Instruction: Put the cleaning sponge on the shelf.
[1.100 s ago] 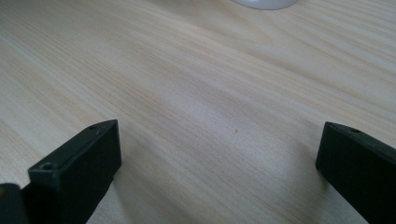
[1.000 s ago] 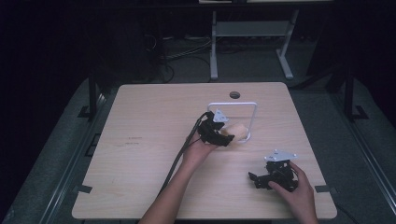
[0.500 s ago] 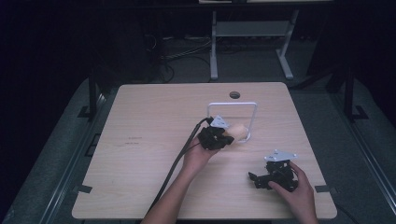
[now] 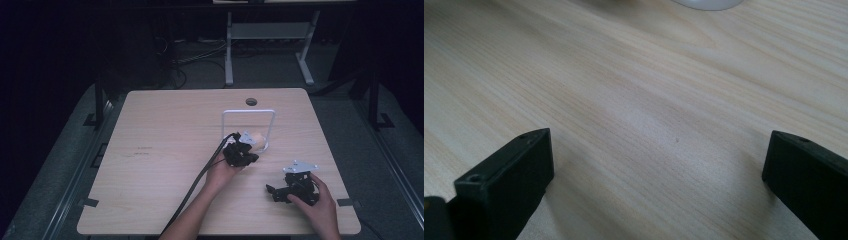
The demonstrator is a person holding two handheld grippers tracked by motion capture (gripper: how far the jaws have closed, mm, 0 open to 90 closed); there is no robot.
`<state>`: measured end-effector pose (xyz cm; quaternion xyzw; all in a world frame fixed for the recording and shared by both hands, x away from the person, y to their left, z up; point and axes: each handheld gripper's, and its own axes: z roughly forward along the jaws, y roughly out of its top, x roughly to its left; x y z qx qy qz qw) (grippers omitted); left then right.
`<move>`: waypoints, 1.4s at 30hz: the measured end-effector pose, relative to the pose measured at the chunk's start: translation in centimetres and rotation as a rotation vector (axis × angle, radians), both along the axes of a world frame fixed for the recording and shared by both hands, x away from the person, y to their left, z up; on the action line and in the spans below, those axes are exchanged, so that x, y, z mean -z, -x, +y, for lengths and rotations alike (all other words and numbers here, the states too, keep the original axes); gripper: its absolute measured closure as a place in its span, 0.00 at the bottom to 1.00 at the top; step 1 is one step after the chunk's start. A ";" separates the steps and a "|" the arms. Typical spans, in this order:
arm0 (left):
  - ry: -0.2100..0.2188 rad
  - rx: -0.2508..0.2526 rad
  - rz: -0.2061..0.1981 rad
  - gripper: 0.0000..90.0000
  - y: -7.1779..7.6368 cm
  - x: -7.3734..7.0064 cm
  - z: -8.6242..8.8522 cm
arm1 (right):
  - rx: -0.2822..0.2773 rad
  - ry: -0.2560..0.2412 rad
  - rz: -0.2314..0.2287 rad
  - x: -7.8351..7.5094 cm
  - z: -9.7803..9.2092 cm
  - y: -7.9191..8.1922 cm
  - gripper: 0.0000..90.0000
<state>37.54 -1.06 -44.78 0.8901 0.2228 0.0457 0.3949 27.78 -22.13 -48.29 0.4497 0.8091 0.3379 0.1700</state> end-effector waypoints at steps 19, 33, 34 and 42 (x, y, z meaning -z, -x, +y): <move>-0.045 -0.069 -0.022 1.00 -1.2 0.2 1.5 | -0.002 0.001 -0.001 0.0 0.0 0.0 0.00; -0.062 -0.128 -0.035 1.00 -1.9 -0.1 3.6 | -0.003 0.002 -0.001 0.0 0.0 0.0 0.00; -0.064 -0.126 -0.034 1.00 -1.9 -0.1 3.7 | -0.003 0.002 -0.001 0.0 0.0 0.0 0.00; -0.058 -0.110 -0.026 0.99 -1.6 -0.4 4.0 | -0.003 0.002 -0.002 0.0 0.0 0.0 0.00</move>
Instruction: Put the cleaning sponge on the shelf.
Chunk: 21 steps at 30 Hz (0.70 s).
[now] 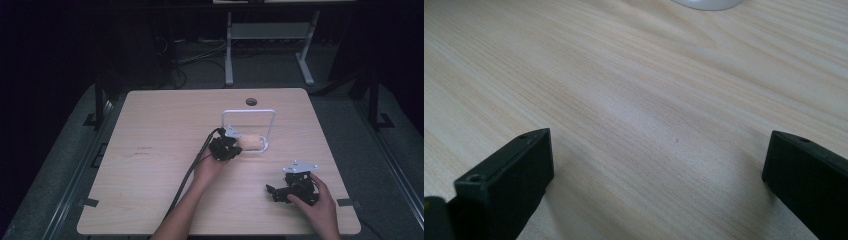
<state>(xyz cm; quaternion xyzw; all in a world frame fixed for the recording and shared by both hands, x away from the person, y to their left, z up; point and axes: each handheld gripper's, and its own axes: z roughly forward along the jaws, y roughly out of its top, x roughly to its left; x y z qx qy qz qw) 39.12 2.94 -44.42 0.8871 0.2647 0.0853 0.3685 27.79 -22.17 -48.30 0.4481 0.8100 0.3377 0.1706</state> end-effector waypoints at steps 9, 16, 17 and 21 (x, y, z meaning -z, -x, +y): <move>0.015 -0.002 0.015 0.78 0.8 -1.1 1.9 | 0.000 0.002 -0.001 0.0 0.0 0.0 0.00; 0.001 0.001 0.021 0.50 1.5 -1.8 3.8 | -0.001 0.002 -0.001 0.0 0.0 0.0 0.00; 0.000 0.001 0.022 0.47 1.6 -1.8 4.0 | 0.000 0.002 -0.001 0.0 0.0 0.0 0.00; -0.010 0.006 0.006 0.37 2.2 -1.9 5.0 | 0.001 0.001 0.002 0.0 0.0 0.0 0.00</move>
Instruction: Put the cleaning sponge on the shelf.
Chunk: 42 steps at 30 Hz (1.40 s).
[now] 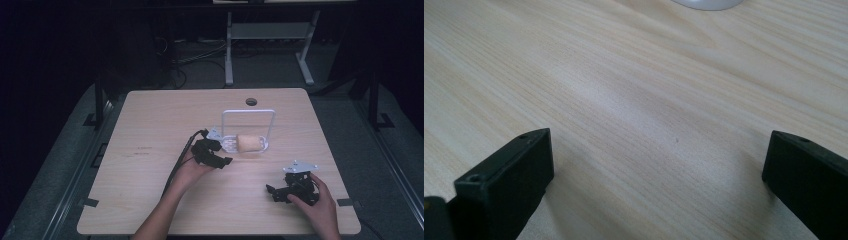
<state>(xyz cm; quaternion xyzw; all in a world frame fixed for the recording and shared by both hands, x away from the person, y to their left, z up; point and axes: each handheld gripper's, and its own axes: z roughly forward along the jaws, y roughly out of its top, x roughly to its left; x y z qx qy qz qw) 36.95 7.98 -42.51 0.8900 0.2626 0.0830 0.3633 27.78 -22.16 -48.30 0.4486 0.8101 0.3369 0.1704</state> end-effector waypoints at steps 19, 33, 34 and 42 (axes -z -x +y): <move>0.063 -0.002 -0.052 0.19 2.6 -0.4 5.8 | -0.002 0.000 -0.001 0.0 0.0 0.0 0.00; 0.080 -0.049 -0.060 0.19 4.7 1.0 9.6 | -0.001 0.002 -0.002 0.0 0.0 0.0 0.00; 0.080 -0.057 -0.063 0.19 4.9 1.1 10.0 | -0.001 0.001 -0.002 0.0 0.0 0.0 0.00; 0.081 -0.101 -0.076 0.19 6.5 1.7 12.9 | -0.002 0.001 -0.002 0.0 0.0 0.0 0.00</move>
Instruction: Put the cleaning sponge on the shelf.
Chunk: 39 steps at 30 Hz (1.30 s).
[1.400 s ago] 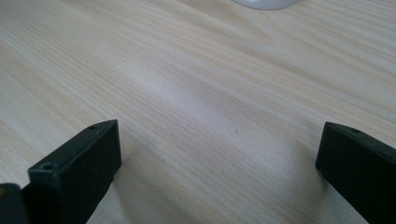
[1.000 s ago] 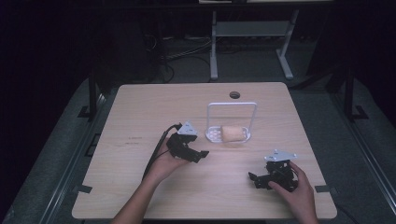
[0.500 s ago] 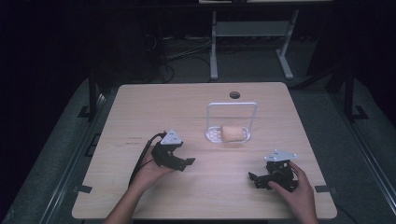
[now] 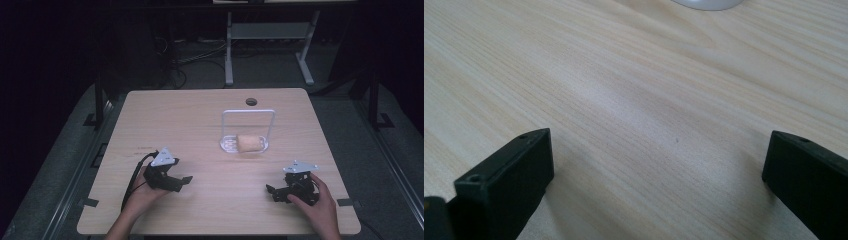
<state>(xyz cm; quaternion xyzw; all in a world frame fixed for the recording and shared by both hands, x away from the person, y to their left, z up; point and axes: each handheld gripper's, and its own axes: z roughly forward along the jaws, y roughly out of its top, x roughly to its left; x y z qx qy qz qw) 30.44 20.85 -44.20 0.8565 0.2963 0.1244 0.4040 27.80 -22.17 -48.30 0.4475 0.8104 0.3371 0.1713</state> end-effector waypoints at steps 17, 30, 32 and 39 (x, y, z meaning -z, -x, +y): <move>-0.094 -0.077 0.006 0.18 2.7 2.0 4.7 | 0.001 0.000 0.000 0.0 0.0 0.0 0.00; -0.072 -0.072 0.020 0.15 2.8 3.3 5.3 | 0.002 -0.002 0.000 0.0 0.0 0.0 0.00; -0.076 -0.069 0.020 0.15 2.8 3.3 5.4 | 0.002 -0.002 0.000 0.0 0.0 0.0 0.00; -0.076 -0.069 0.020 0.15 2.8 3.3 5.4 | 0.003 -0.003 0.001 0.0 0.0 0.0 0.00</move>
